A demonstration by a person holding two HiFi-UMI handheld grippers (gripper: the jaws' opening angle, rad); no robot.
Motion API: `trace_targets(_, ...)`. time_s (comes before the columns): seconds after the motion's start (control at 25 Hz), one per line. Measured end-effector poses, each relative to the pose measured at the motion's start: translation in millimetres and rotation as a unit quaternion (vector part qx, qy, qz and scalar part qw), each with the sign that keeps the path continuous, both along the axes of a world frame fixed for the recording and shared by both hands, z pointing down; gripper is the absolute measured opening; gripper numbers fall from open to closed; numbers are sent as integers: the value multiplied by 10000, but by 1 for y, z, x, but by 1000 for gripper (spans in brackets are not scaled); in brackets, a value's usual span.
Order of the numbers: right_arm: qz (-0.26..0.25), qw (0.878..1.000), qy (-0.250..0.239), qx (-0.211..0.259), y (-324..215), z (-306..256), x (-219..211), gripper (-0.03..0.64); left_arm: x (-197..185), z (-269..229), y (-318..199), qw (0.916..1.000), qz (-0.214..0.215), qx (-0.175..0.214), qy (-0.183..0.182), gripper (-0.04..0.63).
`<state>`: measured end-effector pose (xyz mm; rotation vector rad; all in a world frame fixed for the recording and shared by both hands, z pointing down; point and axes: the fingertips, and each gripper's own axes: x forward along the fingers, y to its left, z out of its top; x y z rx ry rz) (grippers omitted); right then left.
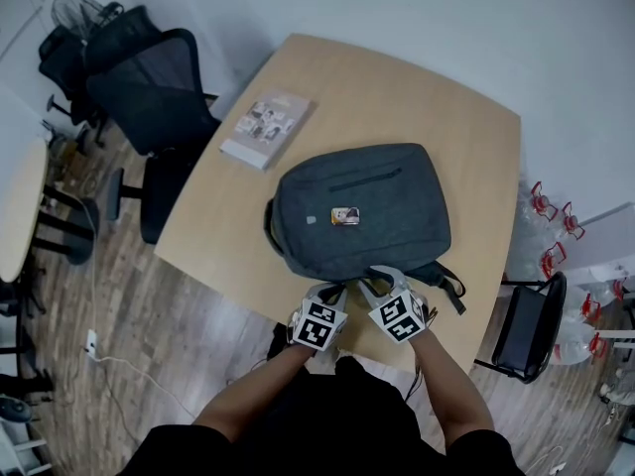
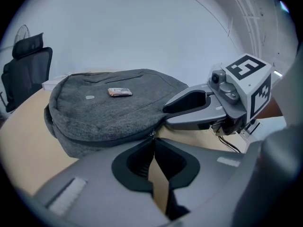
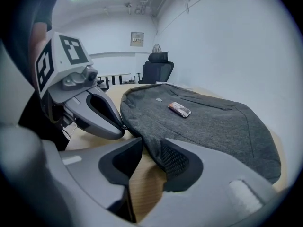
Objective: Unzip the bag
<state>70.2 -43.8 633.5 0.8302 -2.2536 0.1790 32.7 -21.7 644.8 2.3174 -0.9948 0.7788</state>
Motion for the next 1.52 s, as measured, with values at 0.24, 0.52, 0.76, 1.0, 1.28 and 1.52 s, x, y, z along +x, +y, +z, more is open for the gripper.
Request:
trace_targets(0.24,19,9989,-298,374,14,-27,15,132,-3,-4,13,9997,-109,120,-176,41)
trace_targets(0.52,340,9902,-1158,698,31,-83,19,53,-39,-50,15,9950,-854,515,113,41)
trace_targets(0.76,655,9764,-1693,1170,32,-137,24,3,-46,-100,11,9835,-1149,1080,888,20)
trace_targets(1.0,810,9560,-2088,1896,37,-194,34,2,-51,-143,1,9708,-1356,1627,1123,20)
trace_targets(1.28,942,9509,-2037,2130,36,-200,45,2,-43,-161,3,9661,-1230,2021,1031,20)
trace_targets(1.52,894,9452,-2126,2309,34,-208,38,2,-44,-164,7,9638,-1231,2152,985,20)
